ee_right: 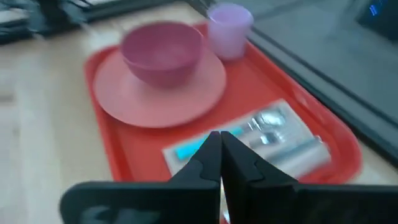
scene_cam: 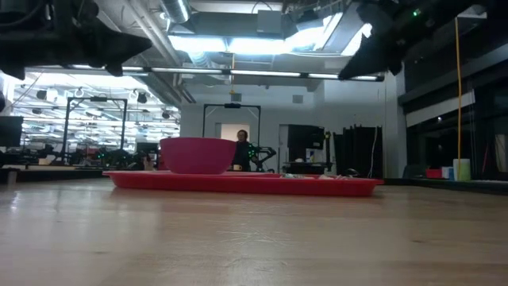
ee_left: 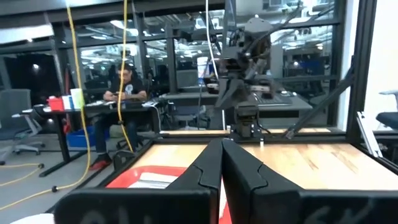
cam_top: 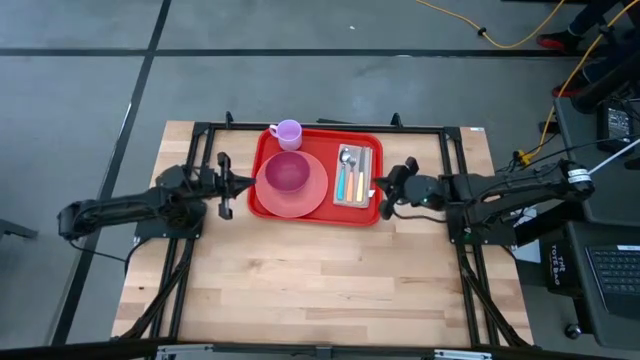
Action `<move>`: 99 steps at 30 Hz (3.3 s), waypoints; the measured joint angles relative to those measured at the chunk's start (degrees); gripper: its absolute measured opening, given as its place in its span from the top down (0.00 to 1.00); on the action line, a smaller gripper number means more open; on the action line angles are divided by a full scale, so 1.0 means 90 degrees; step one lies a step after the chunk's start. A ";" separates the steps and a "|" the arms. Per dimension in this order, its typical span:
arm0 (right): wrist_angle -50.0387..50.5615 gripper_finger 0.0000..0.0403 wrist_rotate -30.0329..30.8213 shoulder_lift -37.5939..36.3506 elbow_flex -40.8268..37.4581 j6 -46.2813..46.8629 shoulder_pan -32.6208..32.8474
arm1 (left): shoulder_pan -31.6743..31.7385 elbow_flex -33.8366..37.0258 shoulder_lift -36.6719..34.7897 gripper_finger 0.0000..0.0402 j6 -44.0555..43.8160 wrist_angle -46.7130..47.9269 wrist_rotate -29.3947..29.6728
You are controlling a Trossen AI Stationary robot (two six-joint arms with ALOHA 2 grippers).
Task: Set up tray
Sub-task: Return to Home Position
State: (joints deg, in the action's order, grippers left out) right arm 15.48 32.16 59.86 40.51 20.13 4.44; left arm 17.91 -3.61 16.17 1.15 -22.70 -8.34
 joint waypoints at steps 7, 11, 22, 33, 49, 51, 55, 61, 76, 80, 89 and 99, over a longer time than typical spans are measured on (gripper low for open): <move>-0.0865 0.97 -0.0243 0.0000 0.0000 -0.0876 0.0128 | 0.0000 0.0002 -0.0902 0.99 0.0096 0.0970 0.0312; -0.1439 0.99 -0.0256 0.0000 0.0000 -0.1337 0.0128 | 0.0000 0.0004 -0.1179 0.99 0.0095 0.1461 0.0615; -0.1944 0.99 -0.1092 -0.0544 0.0000 -0.1794 0.0132 | 0.0000 0.0349 -0.1447 0.99 0.0313 0.1508 0.0816; -0.2101 0.99 -0.1878 -0.1319 -0.0587 -0.2784 0.0032 | -0.0001 0.0349 -0.1494 0.99 0.0287 0.1499 0.0842; -0.2270 0.97 -0.3127 -0.4035 -0.2551 -0.2935 -0.0475 | -0.0002 0.0349 -0.1492 0.99 0.0236 0.1501 0.1316; -0.2277 0.97 -0.3241 -0.4208 -0.2670 -0.2937 -0.0472 | -0.0002 0.0349 -0.1492 0.99 0.0231 0.1501 0.1316; -0.2311 0.97 -0.3252 -0.4324 -0.2776 -0.2975 -0.0472 | -0.0002 0.0349 -0.1492 0.99 0.0233 0.1503 0.1316; -0.2198 0.97 -0.3472 -0.4323 -0.2776 -0.2983 -0.0475 | -0.0002 0.0349 -0.1492 0.99 0.0236 0.1503 0.1314; -0.1416 0.97 -0.4420 -0.4325 -0.2783 -0.2948 -0.0472 | -0.0002 0.0349 -0.1489 0.99 0.0232 0.1503 0.1310; -0.1422 0.97 -0.4423 -0.4318 -0.2783 -0.2743 -0.0472 | -0.0002 0.0349 -0.1489 0.99 0.0233 0.1503 0.1309; -0.2316 0.97 -0.4925 -0.4318 -0.2944 -0.2422 -0.0472 | -0.0002 0.0349 -0.1489 0.99 0.0231 0.1503 0.1307; -0.4541 0.97 -0.6183 -0.4377 -0.4401 -0.2094 -0.0436 | -0.0002 0.0349 -0.1487 0.99 0.0231 0.1506 0.1304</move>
State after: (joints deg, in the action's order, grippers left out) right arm -25.39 -23.48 20.46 0.91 1.28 0.52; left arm 17.89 -0.47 2.79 3.23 -9.15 3.40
